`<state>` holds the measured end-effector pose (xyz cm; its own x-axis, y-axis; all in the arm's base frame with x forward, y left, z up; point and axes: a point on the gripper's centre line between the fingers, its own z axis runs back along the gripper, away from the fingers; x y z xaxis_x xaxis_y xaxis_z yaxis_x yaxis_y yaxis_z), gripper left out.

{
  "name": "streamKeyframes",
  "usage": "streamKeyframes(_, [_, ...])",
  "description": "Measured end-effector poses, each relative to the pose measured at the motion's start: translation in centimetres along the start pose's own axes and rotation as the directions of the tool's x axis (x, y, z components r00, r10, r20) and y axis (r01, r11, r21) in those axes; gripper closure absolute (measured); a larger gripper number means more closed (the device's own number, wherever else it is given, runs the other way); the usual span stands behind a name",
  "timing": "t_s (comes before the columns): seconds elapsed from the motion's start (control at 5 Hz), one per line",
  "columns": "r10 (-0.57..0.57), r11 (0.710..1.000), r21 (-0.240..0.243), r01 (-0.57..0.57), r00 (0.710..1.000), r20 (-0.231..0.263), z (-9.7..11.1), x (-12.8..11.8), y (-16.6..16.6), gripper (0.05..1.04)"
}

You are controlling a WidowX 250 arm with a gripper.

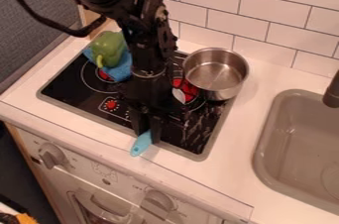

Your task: Move the blue spoon to the bottom right corner of the burner

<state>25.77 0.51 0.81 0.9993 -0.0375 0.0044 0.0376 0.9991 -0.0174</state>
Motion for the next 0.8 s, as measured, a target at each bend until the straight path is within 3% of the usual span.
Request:
streamKeyframes(0.2, [-0.001, 1.000, 0.002, 0.001, 1.000, 0.017, -0.4, 0.4, 0.0, 0.715])
streamKeyframes(0.6, [-0.051, 0.999, 0.009, 0.051, 0.997, 0.054, -0.1, 0.2, -0.2, 0.176])
streamKeyframes(0.8, [-0.064, 0.998, 0.022, 0.061, 0.991, 0.122, 2.2, 0.3, -0.2, 0.074])
